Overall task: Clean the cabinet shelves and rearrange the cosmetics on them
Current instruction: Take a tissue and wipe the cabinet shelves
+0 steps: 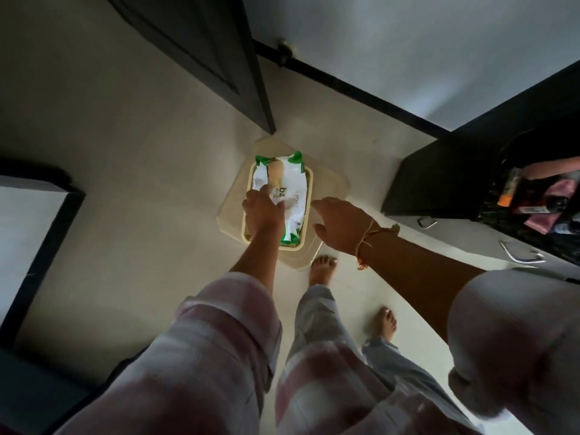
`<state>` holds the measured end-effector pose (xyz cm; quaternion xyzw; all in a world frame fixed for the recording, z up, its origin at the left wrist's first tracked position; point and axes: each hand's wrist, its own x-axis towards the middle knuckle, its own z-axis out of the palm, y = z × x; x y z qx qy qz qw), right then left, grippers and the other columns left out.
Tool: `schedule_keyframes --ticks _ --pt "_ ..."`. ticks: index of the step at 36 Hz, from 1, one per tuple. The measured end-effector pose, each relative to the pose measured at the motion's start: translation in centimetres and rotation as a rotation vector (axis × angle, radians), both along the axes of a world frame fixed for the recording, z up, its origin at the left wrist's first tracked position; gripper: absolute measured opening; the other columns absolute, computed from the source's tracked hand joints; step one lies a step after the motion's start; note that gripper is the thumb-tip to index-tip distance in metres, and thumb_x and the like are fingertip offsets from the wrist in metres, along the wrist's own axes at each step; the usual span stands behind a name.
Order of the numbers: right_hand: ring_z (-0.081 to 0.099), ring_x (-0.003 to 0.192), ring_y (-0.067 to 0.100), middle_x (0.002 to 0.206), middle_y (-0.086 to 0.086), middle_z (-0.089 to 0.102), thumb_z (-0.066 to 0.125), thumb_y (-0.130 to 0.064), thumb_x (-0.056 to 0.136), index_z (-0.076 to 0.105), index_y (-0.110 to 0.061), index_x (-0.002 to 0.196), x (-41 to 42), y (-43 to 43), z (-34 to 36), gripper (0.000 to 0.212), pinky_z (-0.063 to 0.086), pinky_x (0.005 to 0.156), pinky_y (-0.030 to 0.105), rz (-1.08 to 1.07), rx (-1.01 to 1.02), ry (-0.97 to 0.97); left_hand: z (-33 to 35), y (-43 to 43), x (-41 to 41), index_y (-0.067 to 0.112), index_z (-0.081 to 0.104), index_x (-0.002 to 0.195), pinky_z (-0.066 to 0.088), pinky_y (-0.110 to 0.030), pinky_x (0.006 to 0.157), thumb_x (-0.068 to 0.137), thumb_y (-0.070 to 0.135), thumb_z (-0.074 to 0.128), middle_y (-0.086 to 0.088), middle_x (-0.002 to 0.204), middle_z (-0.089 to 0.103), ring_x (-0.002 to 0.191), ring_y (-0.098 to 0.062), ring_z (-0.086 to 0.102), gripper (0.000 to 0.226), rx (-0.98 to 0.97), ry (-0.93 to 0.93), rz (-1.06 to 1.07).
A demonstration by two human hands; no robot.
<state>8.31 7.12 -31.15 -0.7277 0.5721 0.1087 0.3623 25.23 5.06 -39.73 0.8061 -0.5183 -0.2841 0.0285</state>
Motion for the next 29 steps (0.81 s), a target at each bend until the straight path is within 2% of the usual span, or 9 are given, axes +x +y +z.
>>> schedule_keyframes --ticks 3,6,14,19,22,25,27,29 --pt "0.057 0.116 0.030 0.127 0.010 0.057 0.054 -0.036 0.092 0.046 -0.015 0.134 -0.1 0.0 -0.1 0.047 0.051 0.094 0.046 -0.011 0.017 0.000 -0.2 -0.4 0.1 0.019 0.056 0.125 0.049 -0.035 0.087 0.080 0.041 0.075 -0.009 0.123 0.054 0.112 -0.026 0.050 0.054 0.012 -0.038 -0.003" --pt "0.054 0.120 0.030 0.131 0.010 0.054 0.052 -0.036 0.094 0.044 -0.015 0.137 -0.4 0.0 -0.1 0.048 0.049 0.096 0.046 -0.026 0.040 0.015 -0.5 -0.5 0.2 0.016 0.055 0.122 0.050 -0.039 0.088 0.074 0.042 0.080 -0.007 0.125 0.055 0.112 -0.026 0.050 0.060 -0.004 -0.040 -0.027" --pt "0.055 0.119 0.030 0.132 0.011 0.054 0.052 -0.035 0.095 0.046 -0.013 0.135 -0.5 0.4 -0.8 0.046 0.049 0.096 0.044 -0.052 0.072 0.023 -1.6 0.1 0.2 0.008 0.056 0.110 0.051 -0.040 0.091 0.067 0.034 0.087 -0.008 0.116 0.057 0.106 -0.027 0.057 0.059 -0.036 0.098 -0.007" --pt "0.058 0.112 0.030 0.125 0.010 0.056 0.052 -0.035 0.094 0.047 -0.015 0.132 0.4 0.6 -1.3 0.043 0.051 0.090 0.044 -0.049 0.085 0.015 -1.5 0.8 -0.3 0.004 0.059 0.106 0.053 -0.033 0.084 0.079 0.031 0.078 -0.011 0.113 0.058 0.098 -0.025 0.061 0.042 -0.041 0.117 0.040" --pt "0.056 0.115 0.031 0.127 0.010 0.055 0.052 -0.032 0.094 0.046 -0.015 0.133 1.0 0.6 -1.5 0.044 0.049 0.089 0.042 -0.038 0.096 0.012 -1.3 1.2 -0.4 0.006 0.063 0.112 0.041 -0.017 0.076 0.086 0.030 0.070 -0.005 0.118 0.058 0.099 -0.019 0.062 0.036 -0.047 0.132 0.078" --pt "0.053 0.120 0.033 0.132 0.011 0.053 0.052 -0.032 0.093 0.045 -0.015 0.135 1.5 0.6 -1.4 0.046 0.048 0.094 0.045 -0.029 0.107 0.006 -1.1 1.4 -0.2 0.009 0.069 0.111 0.033 -0.010 0.077 0.092 0.021 0.060 -0.002 0.120 0.057 0.105 -0.017 0.058 0.024 -0.078 0.144 0.067" --pt "0.052 0.121 0.033 0.132 0.012 0.053 0.052 -0.032 0.093 0.046 -0.013 0.134 1.9 0.5 -1.4 0.045 0.047 0.095 0.046 -0.019 0.105 0.004 -0.6 1.4 0.1 0.009 0.071 0.107 0.036 -0.012 0.084 0.094 0.015 0.056 -0.004 0.118 0.059 0.106 -0.017 0.057 0.021 -0.114 0.160 0.028" --pt "0.053 0.120 0.033 0.131 0.012 0.054 0.052 -0.031 0.094 0.047 -0.011 0.132 2.2 0.4 -1.3 0.043 0.047 0.095 0.047 -0.002 0.103 -0.001 0.0 1.6 0.3 0.008 0.071 0.105 0.042 -0.022 0.090 0.094 0.013 0.055 -0.006 0.113 0.064 0.104 -0.020 0.059 0.019 -0.165 0.166 -0.009"
